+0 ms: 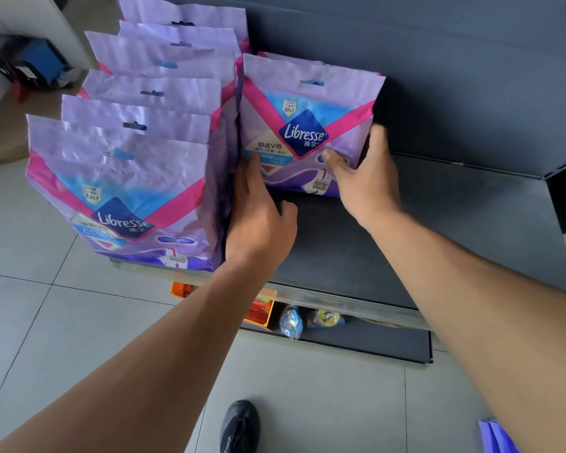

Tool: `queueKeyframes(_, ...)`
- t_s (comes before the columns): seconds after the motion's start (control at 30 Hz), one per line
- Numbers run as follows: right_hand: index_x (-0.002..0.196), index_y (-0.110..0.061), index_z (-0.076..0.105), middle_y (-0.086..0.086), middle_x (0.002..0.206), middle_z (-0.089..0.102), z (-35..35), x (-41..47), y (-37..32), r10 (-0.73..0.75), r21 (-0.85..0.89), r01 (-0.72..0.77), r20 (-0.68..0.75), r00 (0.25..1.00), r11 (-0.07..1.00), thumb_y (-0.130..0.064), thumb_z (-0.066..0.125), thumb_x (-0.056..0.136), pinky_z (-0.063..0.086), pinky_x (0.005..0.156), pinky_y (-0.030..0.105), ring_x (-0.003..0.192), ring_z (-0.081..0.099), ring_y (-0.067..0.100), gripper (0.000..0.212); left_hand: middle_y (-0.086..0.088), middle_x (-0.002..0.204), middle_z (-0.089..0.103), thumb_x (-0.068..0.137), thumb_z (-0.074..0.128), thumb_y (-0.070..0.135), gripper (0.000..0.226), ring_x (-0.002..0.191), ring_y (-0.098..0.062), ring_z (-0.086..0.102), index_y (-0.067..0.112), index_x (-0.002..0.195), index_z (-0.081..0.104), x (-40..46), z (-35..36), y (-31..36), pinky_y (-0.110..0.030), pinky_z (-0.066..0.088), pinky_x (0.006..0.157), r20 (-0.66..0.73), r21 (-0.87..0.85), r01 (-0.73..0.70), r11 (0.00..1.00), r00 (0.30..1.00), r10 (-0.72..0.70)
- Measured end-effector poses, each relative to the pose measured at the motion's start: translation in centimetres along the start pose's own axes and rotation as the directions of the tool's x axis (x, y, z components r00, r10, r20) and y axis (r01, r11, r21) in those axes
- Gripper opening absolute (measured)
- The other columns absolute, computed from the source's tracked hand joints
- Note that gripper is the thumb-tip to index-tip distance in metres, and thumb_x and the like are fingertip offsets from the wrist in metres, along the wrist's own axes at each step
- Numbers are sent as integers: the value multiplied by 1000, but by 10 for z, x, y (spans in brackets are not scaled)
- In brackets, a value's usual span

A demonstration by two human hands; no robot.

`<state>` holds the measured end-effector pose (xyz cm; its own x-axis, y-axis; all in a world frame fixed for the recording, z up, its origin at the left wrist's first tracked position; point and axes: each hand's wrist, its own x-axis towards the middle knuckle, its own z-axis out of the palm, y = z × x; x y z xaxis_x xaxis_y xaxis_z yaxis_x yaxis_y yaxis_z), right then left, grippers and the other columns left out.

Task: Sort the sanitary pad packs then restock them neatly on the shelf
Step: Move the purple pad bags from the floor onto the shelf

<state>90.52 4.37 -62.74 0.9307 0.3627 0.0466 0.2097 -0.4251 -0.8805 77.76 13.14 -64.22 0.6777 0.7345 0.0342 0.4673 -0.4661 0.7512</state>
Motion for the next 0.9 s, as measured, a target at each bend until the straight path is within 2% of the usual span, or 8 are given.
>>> queueKeyframes(0.03, 120, -20, 45, -7, 121, 62, 0, -1, 1, -3, 2, 3, -8, 1000, 1000, -38, 73, 85, 52, 66, 9, 101, 63, 6, 49, -4, 158, 21, 88, 55, 13, 76, 145, -18, 21, 12, 153, 16, 0, 0, 0, -28, 19, 117, 9, 3, 2, 1000, 1000, -2)
queueKeyframes(0.2, 123, -22, 45, -7, 124, 60, 1, -3, 5, -22, -14, 22, -42, 999, 1000, -42, 73, 84, 58, 76, 24, 108, 62, 9, 52, -1, 160, 18, 88, 56, 12, 78, 146, -16, 19, 14, 154, 14, 4, -1, -1, -27, 18, 116, 56, 1, 1, 1000, 998, -1)
queueKeyframes(0.33, 123, -20, 44, -6, 124, 61, 0, -2, 3, -9, -19, 8, -11, 1000, 1000, -41, 72, 85, 52, 68, 13, 104, 62, 8, 52, 1, 161, 16, 88, 56, 13, 79, 147, -15, 16, 16, 154, 12, 6, -3, -1, -27, 17, 117, 88, 8, 19, 1000, 996, -19)
queueKeyframes(0.5, 121, -21, 44, -10, 119, 61, -1, -3, 0, 11, -23, -10, 16, 1000, 1000, -40, 73, 85, 50, 65, 9, 96, 61, 4, 50, 1, 161, 14, 89, 55, 13, 78, 146, -14, 16, 16, 154, 12, 2, -5, 0, -26, 18, 115, 83, 16, 9, 1000, 996, -10)
queueKeyframes(0.67, 125, -20, 44, -10, 120, 60, -1, -7, -2, 32, -7, -32, 24, 999, 999, -40, 73, 84, 48, 59, 5, 96, 61, 4, 54, -2, 161, 13, 89, 55, 13, 76, 147, -17, 15, 12, 153, 14, -1, -7, 2, -28, 19, 115, 93, 50, -16, 999, 996, 11)
queueKeyframes(0.8, 135, -20, 41, -5, 132, 55, -3, -12, 1, -7, -71, 5, -27, 1000, 997, -42, 73, 84, 49, 77, 15, 113, 56, 5, 64, -4, 160, 16, 88, 54, 13, 74, 147, -20, 18, 12, 152, 17, -3, -10, 4, -34, 25, 114, 79, 61, -34, 998, 996, 30)
queueKeyframes(0.9, 141, -17, 40, 0, 139, 49, -7, -22, 4, -89, -194, 74, -68, 994, 978, -38, 69, 87, 45, 89, 23, 126, 48, 14, 64, -3, 159, 17, 89, 53, 15, 71, 145, -23, 23, 14, 151, 19, -8, -13, 8, -41, 34, 110, 71, 82, -63, 995, 996, 57)
